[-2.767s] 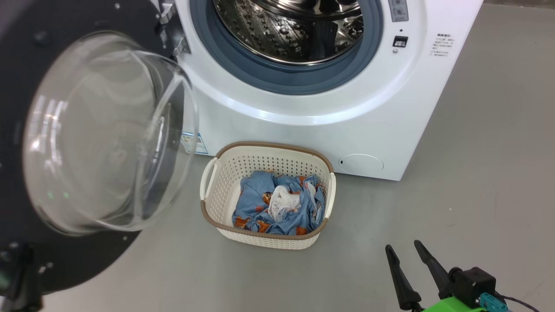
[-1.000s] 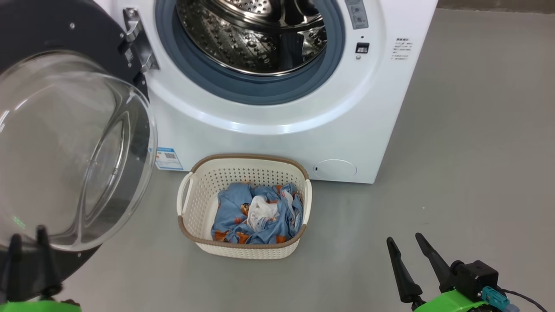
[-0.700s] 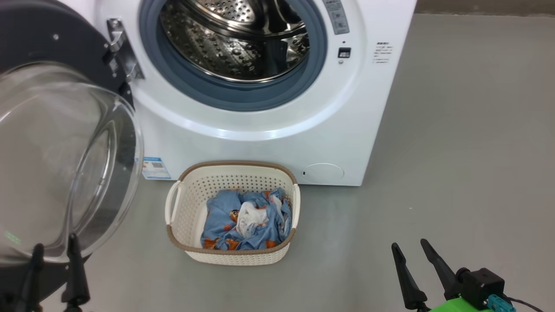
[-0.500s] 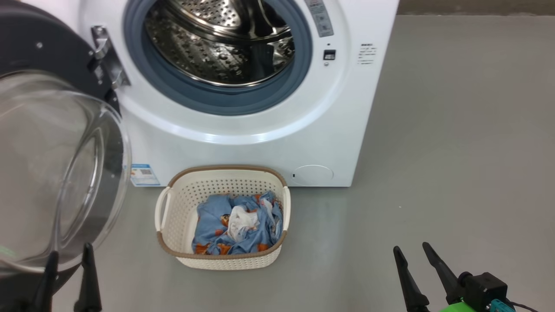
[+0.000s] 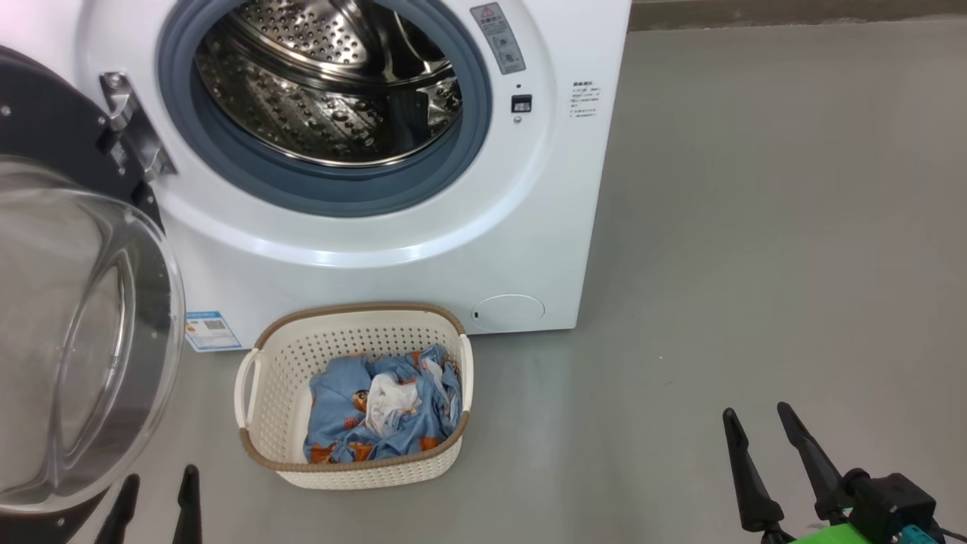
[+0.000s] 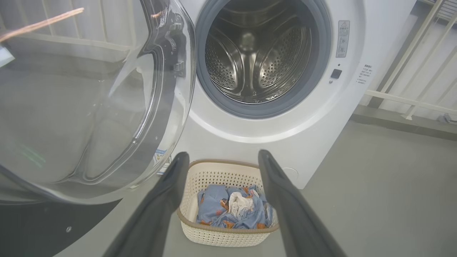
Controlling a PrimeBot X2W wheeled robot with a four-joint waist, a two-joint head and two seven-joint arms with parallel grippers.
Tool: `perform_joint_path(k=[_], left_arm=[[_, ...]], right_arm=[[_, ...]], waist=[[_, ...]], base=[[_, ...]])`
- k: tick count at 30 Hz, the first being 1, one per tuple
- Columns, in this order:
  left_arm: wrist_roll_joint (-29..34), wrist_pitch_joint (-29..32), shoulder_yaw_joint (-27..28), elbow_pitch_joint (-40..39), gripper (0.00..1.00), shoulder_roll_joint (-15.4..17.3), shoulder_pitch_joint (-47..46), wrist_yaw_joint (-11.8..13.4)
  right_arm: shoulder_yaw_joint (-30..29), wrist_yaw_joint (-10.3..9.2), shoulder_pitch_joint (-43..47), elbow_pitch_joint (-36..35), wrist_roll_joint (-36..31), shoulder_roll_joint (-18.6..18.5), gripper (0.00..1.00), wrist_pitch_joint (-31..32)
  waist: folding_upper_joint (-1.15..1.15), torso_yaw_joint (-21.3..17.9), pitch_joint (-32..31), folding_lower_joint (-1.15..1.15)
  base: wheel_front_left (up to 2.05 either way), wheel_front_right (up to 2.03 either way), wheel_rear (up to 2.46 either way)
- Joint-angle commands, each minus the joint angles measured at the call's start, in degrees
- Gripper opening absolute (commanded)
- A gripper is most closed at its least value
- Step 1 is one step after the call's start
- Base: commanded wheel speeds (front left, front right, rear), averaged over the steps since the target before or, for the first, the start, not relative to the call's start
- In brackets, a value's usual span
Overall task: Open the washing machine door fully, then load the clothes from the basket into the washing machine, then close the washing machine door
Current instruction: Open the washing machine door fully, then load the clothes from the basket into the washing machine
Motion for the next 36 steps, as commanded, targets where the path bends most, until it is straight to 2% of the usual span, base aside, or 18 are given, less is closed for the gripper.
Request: perform_joint_path(k=[1,13,36], left_arm=[[0.5,-0.4,1.9,-0.7,1.0,1.2,-0.9,-0.1],[4.9,-0.4,3.3,-0.1,1.0,-0.5,-0.6,-0.1],[5.3,-0.4,4.3,-1.9,1.0,-0.4,-1.2,-0.1]], right_arm=[[1.1,0.17,-0.1,-2.0,-1.0,-0.2,1.0,-0.7],[-0.1,0.17,1.3,-5.7,-3.0,-0.2,1.0,-0.7],[-0.4,0.17,1.2,-4.6,-4.2,-0.2,1.0,-0.7]], waist=[[0.0,-0.4,-0.1,0.0],[0.0,-0.7,-0.9,0.0],[0.0,-0.2,-0.6,0.0]], base=[[0.0,0.0,0.0],[0.0,0.0,0.0],[0.0,0.0,0.0]])
